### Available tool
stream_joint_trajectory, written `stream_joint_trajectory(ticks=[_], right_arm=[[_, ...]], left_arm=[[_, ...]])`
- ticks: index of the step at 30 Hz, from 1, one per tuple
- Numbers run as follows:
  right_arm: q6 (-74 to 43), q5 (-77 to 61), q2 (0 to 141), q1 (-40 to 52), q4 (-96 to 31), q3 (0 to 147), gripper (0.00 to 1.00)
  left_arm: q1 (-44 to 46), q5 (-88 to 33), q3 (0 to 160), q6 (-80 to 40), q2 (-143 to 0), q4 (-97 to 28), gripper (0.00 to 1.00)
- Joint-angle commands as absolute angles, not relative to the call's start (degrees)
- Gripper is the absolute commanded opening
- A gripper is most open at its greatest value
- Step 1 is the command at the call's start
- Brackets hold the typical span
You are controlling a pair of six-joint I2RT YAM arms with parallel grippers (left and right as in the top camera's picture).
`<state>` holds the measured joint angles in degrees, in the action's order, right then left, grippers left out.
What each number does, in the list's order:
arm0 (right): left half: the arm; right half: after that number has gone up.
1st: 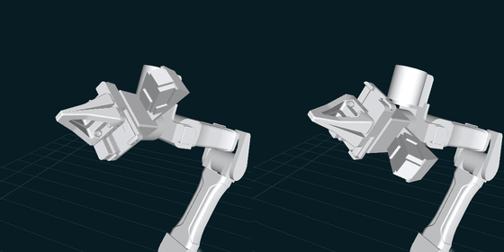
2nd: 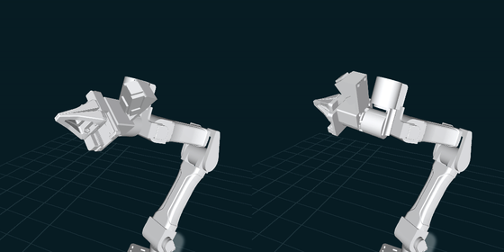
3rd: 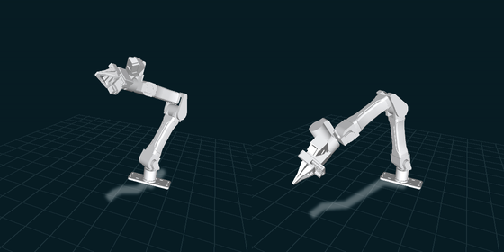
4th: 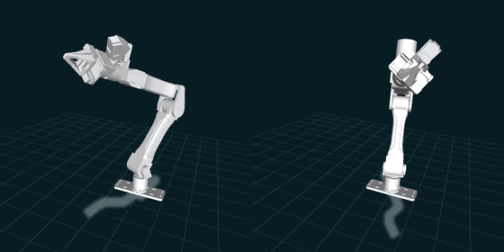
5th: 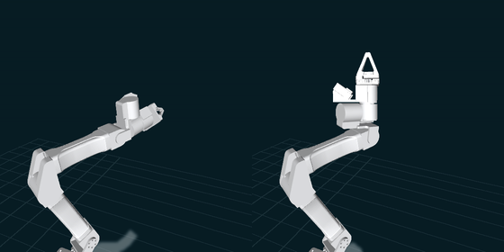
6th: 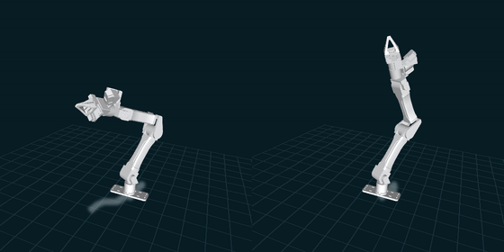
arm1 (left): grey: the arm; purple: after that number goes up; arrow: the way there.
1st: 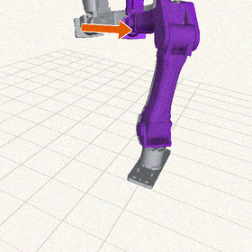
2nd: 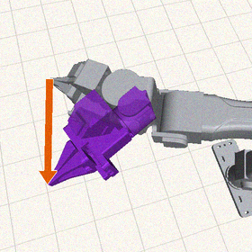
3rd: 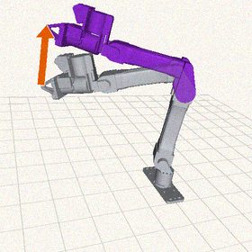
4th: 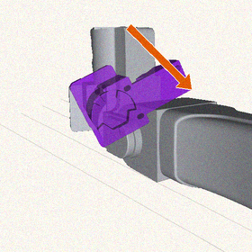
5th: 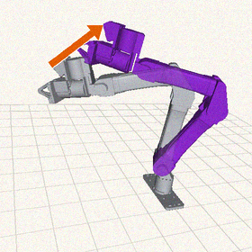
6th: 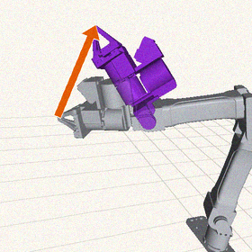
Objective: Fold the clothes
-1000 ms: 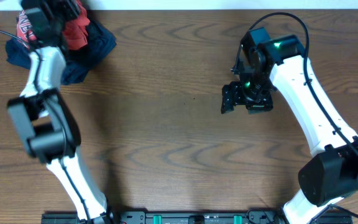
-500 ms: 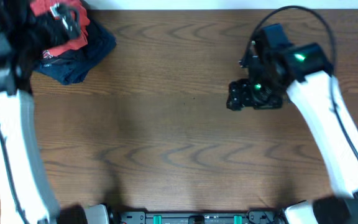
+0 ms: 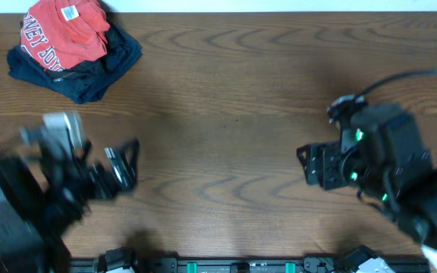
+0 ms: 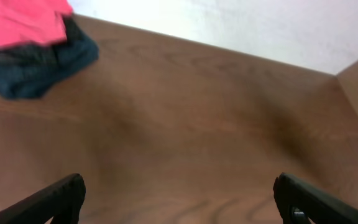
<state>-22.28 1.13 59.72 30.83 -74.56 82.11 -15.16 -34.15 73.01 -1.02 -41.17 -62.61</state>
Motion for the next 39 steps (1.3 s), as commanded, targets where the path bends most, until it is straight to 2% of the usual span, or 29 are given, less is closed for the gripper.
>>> stream_joint_trajectory(ticks=[1,2,3,7,12,21,29,39], right_arm=[[-28.1,7.4,54.2,33.6,-68.7,69.7,0.78],[-28.7,8.9,52.4,33.9,-65.6,66.1,0.84],[-28.8,10.5,50.7,33.9,-62.0,62.4,0.99],[-28.8,14.7,47.8,33.2,-48.1,52.5,0.99],[-28.7,18.7,48.9,33.2,-37.5,49.0,0.99],[-28.7,21.2,54.4,33.2,-34.4,48.9,0.99],[-28.9,17.9,57.0,33.2,-25.1,48.9,0.99],[-28.6,17.4,57.3,33.2,-27.8,48.9,0.99]], left_arm=[[-15.3,-35.6,64.3,0.4,-31.0,-62.1,0.98],[-15.3,-35.6,61.5,0.4,-27.3,-61.8,0.98],[-15.3,-35.6,59.5,0.4,-24.6,-61.6,0.98],[-15.3,-35.6,53.5,0.4,-16.3,-61.4,0.98],[-15.3,-35.6,51.1,0.4,-14.5,-61.2,0.98],[-15.3,-35.6,51.1,0.4,-14.6,-61.2,0.98],[-15.3,-35.6,51.0,0.4,-14.6,-61.3,0.98],[-15.3,-35.6,51.0,0.4,-14.6,-61.3,0.98]])
